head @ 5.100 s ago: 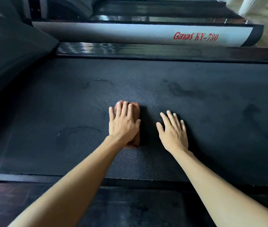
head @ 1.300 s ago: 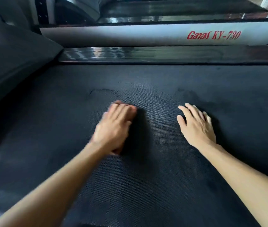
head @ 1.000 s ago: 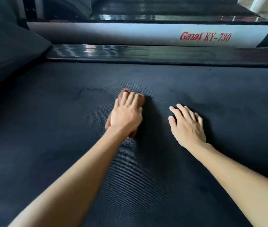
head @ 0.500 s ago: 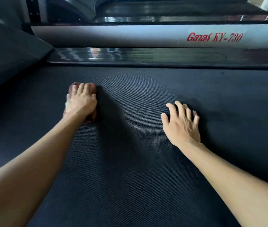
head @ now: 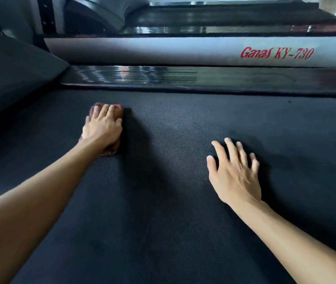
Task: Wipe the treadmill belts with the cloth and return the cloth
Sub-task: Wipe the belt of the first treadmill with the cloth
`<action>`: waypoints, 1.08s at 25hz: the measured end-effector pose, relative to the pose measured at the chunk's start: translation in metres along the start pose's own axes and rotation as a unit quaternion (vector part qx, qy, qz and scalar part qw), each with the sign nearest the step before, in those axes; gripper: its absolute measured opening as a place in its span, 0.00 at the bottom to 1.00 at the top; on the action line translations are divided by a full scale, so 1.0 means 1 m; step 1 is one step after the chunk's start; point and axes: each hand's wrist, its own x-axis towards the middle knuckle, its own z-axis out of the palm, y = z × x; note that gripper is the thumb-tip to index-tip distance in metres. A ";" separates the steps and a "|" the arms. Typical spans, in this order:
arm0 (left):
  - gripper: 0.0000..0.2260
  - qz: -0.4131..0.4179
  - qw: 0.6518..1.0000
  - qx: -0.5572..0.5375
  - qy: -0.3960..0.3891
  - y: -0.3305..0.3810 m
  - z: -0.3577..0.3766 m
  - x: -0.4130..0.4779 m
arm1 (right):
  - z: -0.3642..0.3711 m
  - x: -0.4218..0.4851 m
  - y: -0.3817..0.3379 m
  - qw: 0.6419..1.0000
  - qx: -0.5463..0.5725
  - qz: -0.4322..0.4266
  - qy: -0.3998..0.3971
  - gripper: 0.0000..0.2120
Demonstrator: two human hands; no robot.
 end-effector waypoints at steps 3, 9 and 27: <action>0.22 0.072 0.997 -0.028 0.011 0.085 0.016 0.005 | -0.002 -0.001 0.001 1.000 0.003 0.000 -0.020 0.24; 0.23 0.223 0.974 -0.038 -0.002 0.083 0.017 -0.043 | -0.002 -0.002 0.003 1.000 0.009 0.000 -0.005 0.27; 0.24 0.169 0.986 -0.011 -0.006 0.064 0.020 0.027 | 0.004 -0.003 0.000 1.000 0.014 0.001 0.027 0.27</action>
